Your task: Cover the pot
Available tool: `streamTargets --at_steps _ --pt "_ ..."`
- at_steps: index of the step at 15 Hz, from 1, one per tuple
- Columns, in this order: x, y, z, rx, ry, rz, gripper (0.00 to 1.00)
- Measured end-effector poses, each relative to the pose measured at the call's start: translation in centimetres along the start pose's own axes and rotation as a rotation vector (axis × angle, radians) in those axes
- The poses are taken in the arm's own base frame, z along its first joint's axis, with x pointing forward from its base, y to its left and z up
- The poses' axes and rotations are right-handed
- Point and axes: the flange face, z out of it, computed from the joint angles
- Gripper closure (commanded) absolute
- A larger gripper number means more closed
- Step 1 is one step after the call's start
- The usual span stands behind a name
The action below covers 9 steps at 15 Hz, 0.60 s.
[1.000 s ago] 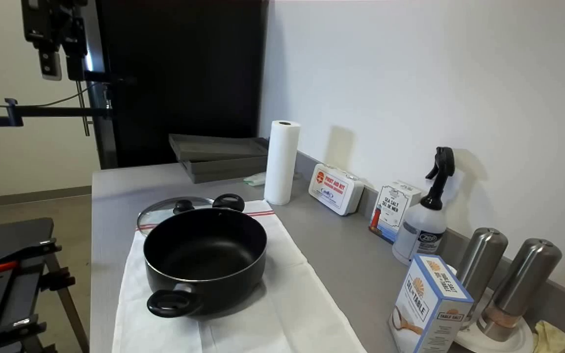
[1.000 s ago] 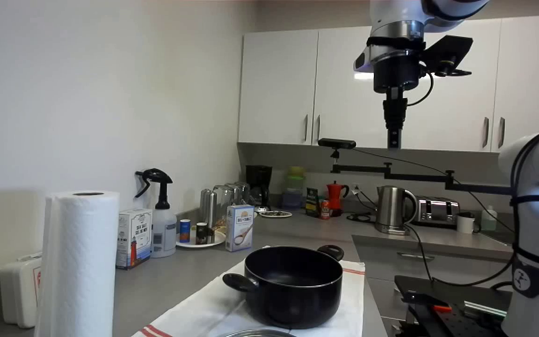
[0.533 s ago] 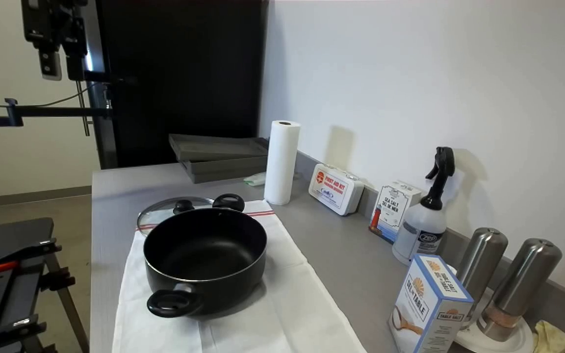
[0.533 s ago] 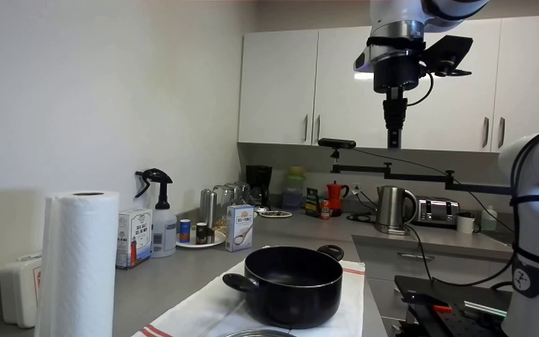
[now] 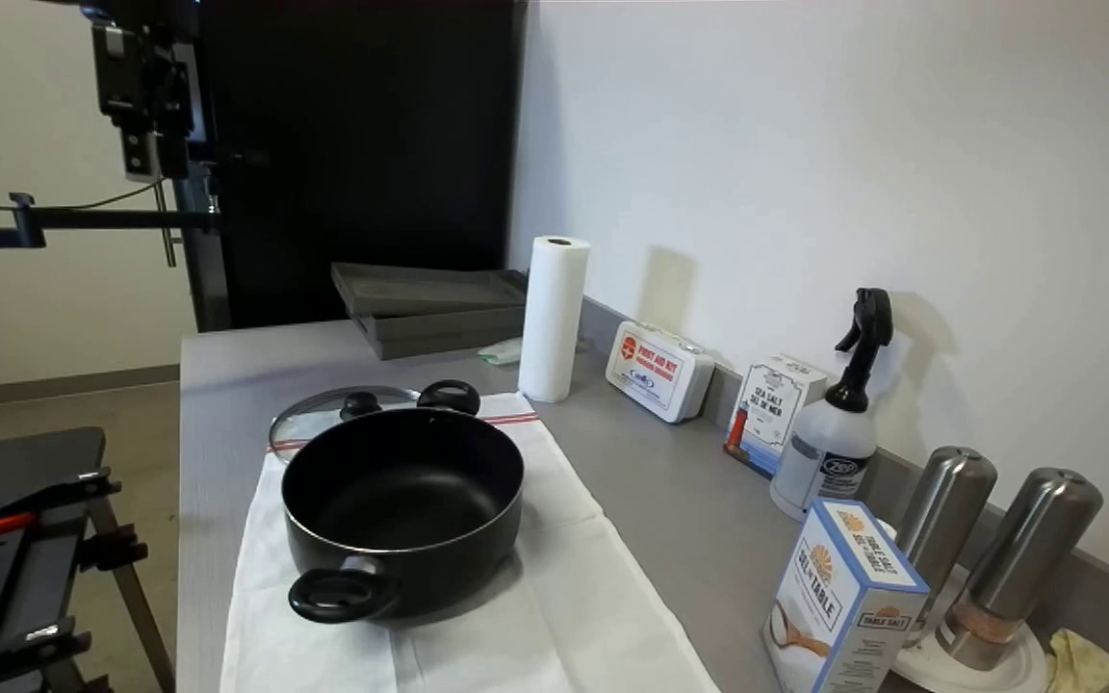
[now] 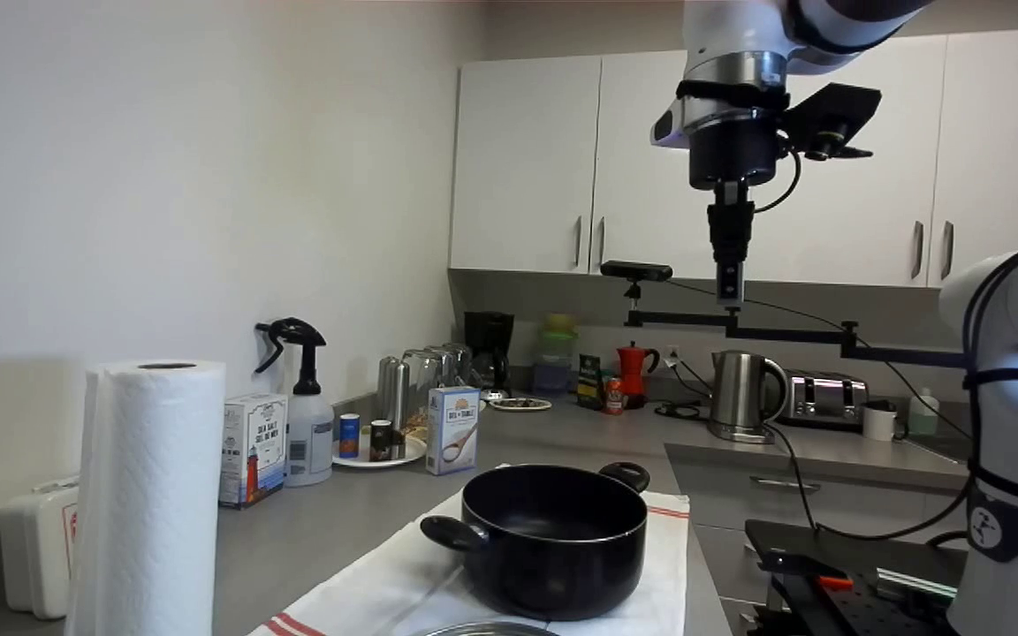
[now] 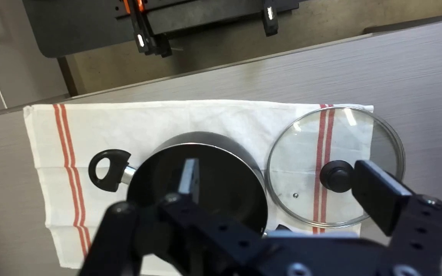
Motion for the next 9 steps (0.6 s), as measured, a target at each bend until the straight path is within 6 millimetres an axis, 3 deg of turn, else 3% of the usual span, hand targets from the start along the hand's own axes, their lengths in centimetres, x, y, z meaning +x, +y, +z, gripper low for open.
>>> streamTargets --at_steps 5,9 --pt "1.9 -4.8 3.2 0.028 0.021 -0.101 0.00" --pt "3.7 -8.4 7.3 0.049 0.016 -0.194 0.00"
